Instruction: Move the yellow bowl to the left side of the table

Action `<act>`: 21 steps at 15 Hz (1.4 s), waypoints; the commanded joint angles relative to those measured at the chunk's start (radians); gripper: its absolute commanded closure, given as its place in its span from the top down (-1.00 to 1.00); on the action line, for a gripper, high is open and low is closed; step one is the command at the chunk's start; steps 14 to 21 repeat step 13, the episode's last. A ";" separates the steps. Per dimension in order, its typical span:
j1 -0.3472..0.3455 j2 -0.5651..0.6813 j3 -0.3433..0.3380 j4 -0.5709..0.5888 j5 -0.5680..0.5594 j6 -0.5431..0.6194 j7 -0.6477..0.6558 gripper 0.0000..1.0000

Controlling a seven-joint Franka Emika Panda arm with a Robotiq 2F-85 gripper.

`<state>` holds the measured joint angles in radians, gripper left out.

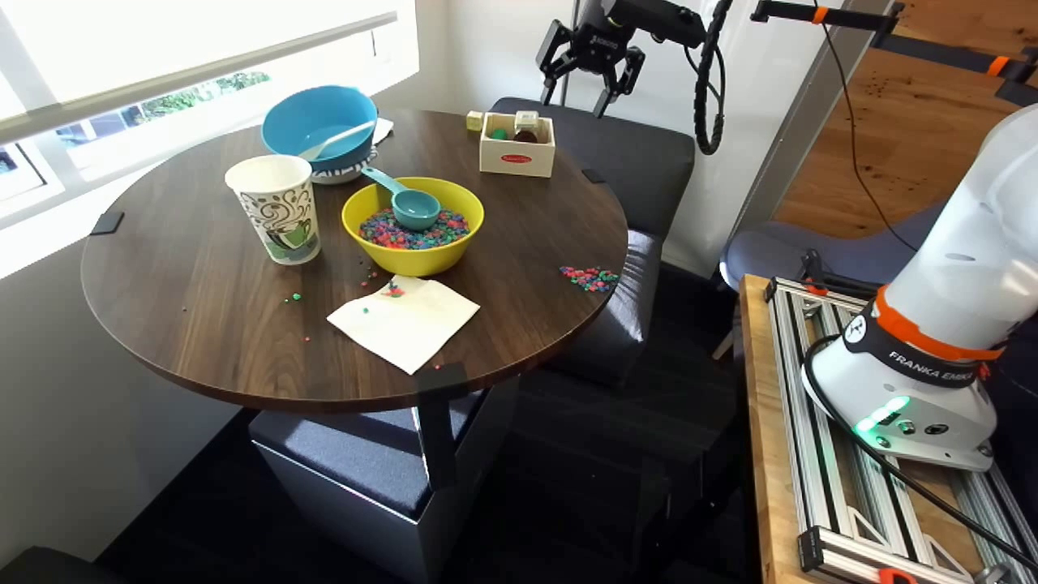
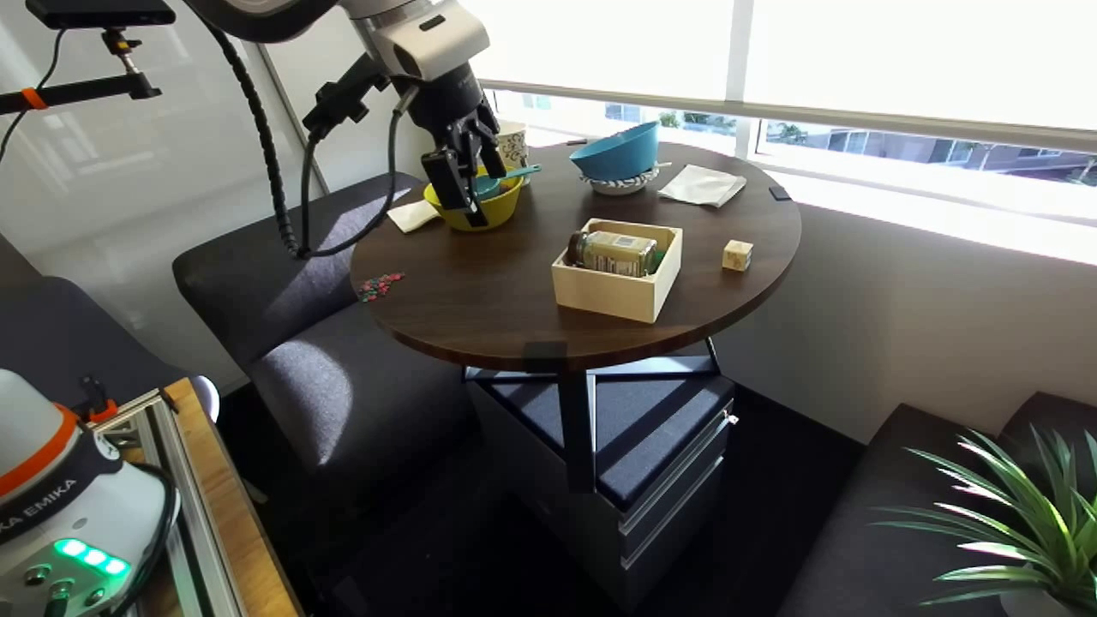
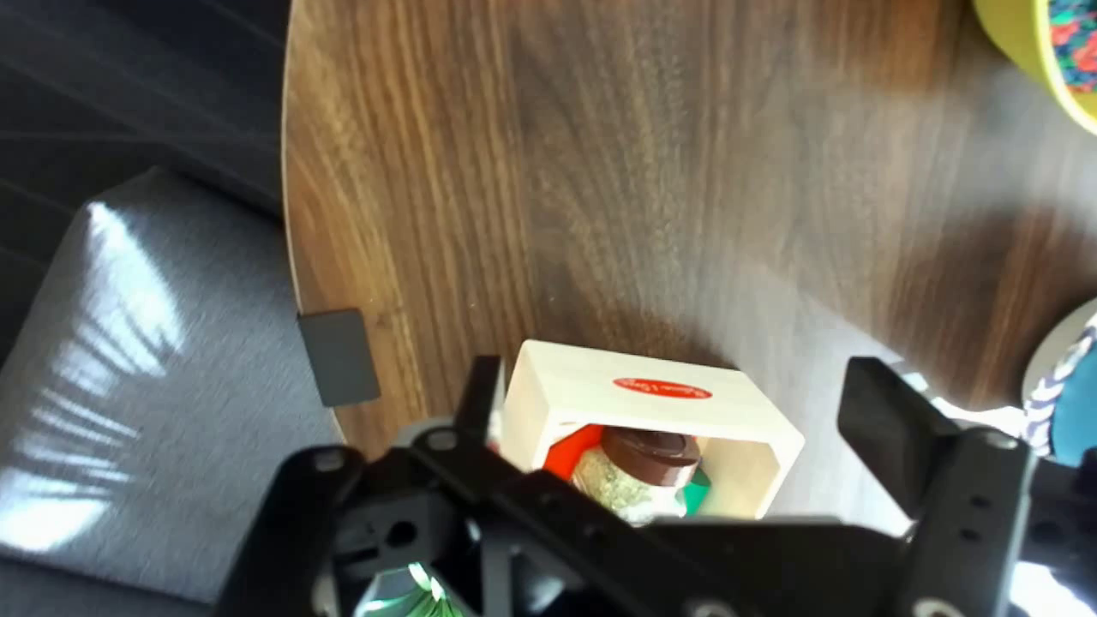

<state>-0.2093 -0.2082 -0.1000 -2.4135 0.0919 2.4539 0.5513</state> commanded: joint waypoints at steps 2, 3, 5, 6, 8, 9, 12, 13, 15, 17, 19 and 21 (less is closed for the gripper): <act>-0.011 -0.009 0.085 -0.013 -0.285 0.033 0.094 1.00; -0.009 -0.001 0.108 -0.008 -0.352 0.014 0.123 1.00; -0.007 0.016 0.156 0.006 -0.502 -0.008 0.206 1.00; -0.002 0.025 0.171 0.018 -0.567 -0.029 0.228 1.00; 0.016 0.069 0.194 0.076 -0.662 -0.108 0.245 1.00; 0.029 0.024 0.155 0.020 -0.587 -0.040 0.218 1.00; 0.043 0.052 0.164 0.059 -0.637 -0.086 0.229 1.00; 0.044 0.057 0.163 0.063 -0.640 -0.087 0.229 1.00; 0.044 0.057 0.163 0.063 -0.640 -0.087 0.229 1.00; 0.044 0.057 0.163 0.063 -0.640 -0.087 0.229 1.00; 0.044 0.057 0.163 0.063 -0.640 -0.087 0.229 1.00; 0.044 0.057 0.163 0.063 -0.640 -0.087 0.229 1.00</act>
